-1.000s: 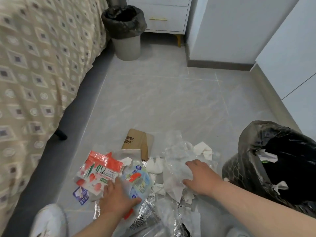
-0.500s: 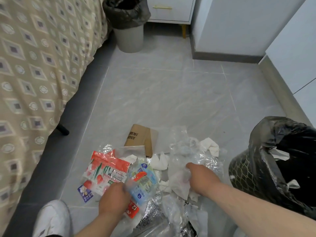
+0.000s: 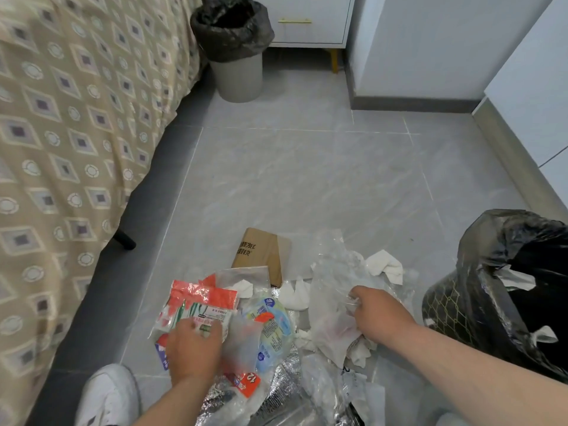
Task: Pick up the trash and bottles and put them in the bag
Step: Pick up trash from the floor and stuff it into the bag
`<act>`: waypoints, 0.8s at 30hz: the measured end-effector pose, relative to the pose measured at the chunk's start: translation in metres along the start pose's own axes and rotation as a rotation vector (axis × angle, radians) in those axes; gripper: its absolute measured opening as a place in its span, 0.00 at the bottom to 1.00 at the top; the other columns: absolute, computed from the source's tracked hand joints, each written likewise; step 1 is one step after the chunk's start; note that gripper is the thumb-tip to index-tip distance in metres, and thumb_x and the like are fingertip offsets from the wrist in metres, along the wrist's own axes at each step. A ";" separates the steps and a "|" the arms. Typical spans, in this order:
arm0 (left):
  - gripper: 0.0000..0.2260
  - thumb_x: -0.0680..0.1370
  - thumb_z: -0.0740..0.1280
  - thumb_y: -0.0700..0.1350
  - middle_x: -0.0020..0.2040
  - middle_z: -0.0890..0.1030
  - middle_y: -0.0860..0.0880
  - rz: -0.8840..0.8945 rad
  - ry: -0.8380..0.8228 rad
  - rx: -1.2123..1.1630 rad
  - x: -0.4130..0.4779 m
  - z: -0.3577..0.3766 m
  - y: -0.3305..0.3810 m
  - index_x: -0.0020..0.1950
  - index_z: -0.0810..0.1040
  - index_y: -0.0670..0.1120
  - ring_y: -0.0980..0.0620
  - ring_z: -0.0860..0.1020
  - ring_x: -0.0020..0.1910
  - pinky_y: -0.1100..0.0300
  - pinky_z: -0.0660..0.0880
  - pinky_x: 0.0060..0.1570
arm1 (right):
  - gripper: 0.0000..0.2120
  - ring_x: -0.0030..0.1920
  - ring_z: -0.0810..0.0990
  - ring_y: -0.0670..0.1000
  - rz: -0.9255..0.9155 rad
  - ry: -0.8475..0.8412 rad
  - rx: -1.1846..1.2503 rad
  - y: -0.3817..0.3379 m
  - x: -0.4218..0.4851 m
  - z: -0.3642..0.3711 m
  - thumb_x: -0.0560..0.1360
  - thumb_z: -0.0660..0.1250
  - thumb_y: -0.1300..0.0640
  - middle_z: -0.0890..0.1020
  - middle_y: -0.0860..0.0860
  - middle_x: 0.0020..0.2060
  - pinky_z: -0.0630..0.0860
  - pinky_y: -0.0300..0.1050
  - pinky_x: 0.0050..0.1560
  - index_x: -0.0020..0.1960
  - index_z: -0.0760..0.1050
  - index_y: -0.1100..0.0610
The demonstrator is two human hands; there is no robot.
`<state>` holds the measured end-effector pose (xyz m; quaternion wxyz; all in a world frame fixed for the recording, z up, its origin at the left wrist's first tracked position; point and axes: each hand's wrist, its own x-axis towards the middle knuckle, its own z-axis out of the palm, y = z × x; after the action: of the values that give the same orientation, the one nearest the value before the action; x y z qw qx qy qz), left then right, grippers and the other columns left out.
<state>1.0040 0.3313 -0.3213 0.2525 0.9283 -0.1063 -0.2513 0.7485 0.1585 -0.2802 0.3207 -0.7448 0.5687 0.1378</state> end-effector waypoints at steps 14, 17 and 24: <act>0.04 0.76 0.66 0.36 0.30 0.80 0.46 -0.640 -0.329 -0.738 0.065 0.035 -0.014 0.41 0.75 0.41 0.50 0.76 0.28 0.60 0.73 0.25 | 0.19 0.53 0.78 0.54 -0.029 0.005 0.009 0.001 0.002 -0.003 0.74 0.56 0.61 0.81 0.52 0.55 0.76 0.47 0.50 0.62 0.74 0.51; 0.07 0.76 0.64 0.33 0.34 0.82 0.43 -0.606 -0.331 -0.813 0.066 0.028 -0.013 0.53 0.76 0.40 0.48 0.80 0.29 0.59 0.78 0.30 | 0.16 0.47 0.80 0.53 -0.035 0.011 0.035 -0.004 -0.001 -0.010 0.74 0.56 0.62 0.81 0.51 0.49 0.77 0.47 0.47 0.58 0.75 0.51; 0.07 0.76 0.63 0.30 0.43 0.80 0.43 -0.388 -0.381 -0.895 0.041 -0.016 0.024 0.47 0.74 0.41 0.52 0.82 0.24 0.59 0.79 0.23 | 0.17 0.57 0.78 0.54 -0.119 0.137 0.005 -0.025 -0.038 -0.075 0.76 0.55 0.61 0.81 0.51 0.58 0.74 0.47 0.56 0.60 0.76 0.51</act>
<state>1.0456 0.3041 -0.3138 0.5497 0.6698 0.1412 -0.4788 0.7478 0.1436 -0.1932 0.2907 -0.7840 0.5446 0.0657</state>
